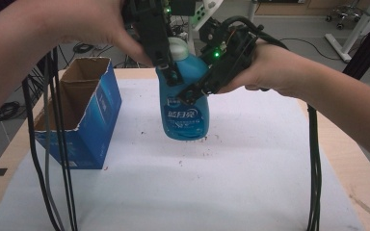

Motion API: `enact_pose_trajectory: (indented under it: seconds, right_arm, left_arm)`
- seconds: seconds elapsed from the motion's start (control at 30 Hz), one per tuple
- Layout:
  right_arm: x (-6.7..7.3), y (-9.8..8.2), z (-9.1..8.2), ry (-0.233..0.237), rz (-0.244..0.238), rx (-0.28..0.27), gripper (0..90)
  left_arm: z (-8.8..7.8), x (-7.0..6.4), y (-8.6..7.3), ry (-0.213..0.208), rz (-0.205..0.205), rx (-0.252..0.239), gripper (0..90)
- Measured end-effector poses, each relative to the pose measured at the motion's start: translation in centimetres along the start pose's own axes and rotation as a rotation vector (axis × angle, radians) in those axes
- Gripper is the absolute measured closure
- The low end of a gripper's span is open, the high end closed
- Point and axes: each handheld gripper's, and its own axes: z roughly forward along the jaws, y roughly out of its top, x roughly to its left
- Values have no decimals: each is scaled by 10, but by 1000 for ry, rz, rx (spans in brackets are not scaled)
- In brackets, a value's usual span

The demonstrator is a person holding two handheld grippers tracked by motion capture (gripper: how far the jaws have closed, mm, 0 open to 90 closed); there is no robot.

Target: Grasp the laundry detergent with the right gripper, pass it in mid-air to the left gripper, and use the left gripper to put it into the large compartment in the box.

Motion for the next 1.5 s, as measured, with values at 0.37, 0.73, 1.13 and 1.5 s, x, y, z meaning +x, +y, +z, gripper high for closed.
enact_pose_trajectory:
  seconds: [0.37, 0.73, 1.13, 1.5]
  right_arm:
    - [-1, -1, 1, 42, 32, 2, 413]
    - [-6, -12, -3, 84, 91, 31, 216]
    - [-22, -42, -26, -4, 176, 88, 215]
    - [-31, -78, -56, -109, 270, 127, 216]
  left_arm:
    - [1, -2, -1, 4, 0, -6, 382]
    - [1, -2, -7, 29, -19, 14, 382]
    - [-12, -1, -22, 16, -127, -24, 382]
    - [-36, 1, -53, 70, -268, -41, 382]
